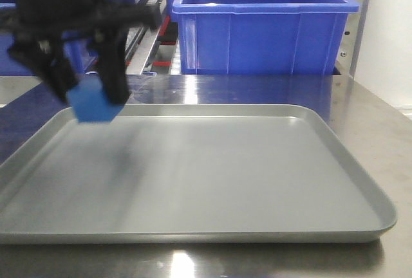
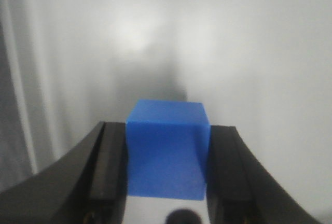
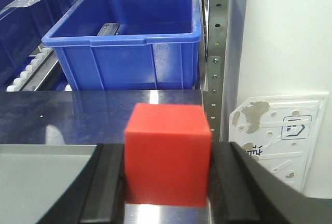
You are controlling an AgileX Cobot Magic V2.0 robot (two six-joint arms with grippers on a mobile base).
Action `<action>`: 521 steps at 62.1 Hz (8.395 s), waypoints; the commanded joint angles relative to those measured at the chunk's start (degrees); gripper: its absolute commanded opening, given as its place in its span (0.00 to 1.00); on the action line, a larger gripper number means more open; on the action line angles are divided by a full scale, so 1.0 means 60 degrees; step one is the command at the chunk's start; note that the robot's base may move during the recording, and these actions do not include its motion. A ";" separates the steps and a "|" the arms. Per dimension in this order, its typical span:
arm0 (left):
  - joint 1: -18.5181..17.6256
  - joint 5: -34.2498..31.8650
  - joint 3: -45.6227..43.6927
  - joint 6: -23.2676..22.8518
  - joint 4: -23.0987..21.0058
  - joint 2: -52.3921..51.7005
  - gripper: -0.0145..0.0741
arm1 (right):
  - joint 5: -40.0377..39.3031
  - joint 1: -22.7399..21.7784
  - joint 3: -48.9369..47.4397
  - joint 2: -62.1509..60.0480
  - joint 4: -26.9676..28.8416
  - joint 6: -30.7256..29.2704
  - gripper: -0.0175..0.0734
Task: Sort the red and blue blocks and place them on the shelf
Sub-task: 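Close the left gripper on the blue cube and lift it, then hold both cubes raised while the base starts backing away, then drive the base through the aisle carrying both cubes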
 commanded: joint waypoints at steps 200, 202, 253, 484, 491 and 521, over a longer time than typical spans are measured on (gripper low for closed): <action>0.5304 -0.8311 0.7625 0.4866 -0.1939 -1.1512 0.31 | -0.0775 -0.0064 -0.0292 0.0089 -0.0080 -0.0084 0.28; 0.5304 -0.8311 0.7625 0.4866 -0.1939 -1.1512 0.31 | -0.0775 -0.0064 -0.0292 0.0089 -0.0080 -0.0084 0.28; 0.5304 -0.8311 0.7625 0.4866 -0.1939 -1.1512 0.31 | -0.0775 -0.0064 -0.0292 0.0089 -0.0080 -0.0084 0.28; 0.5265 -0.8311 0.7625 0.4866 -0.1939 -1.1512 0.31 | -0.0775 -0.0064 -0.0292 0.0089 -0.0080 -0.0084 0.28; 0.5265 -0.8311 0.7625 0.4866 -0.1939 -1.1512 0.31 | -0.0775 -0.0064 -0.0292 0.0089 -0.0080 -0.0084 0.28; 0.5265 -0.8311 0.7625 0.4866 -0.1939 -1.1512 0.31 | -0.0775 -0.0064 -0.0292 0.0089 -0.0080 -0.0084 0.28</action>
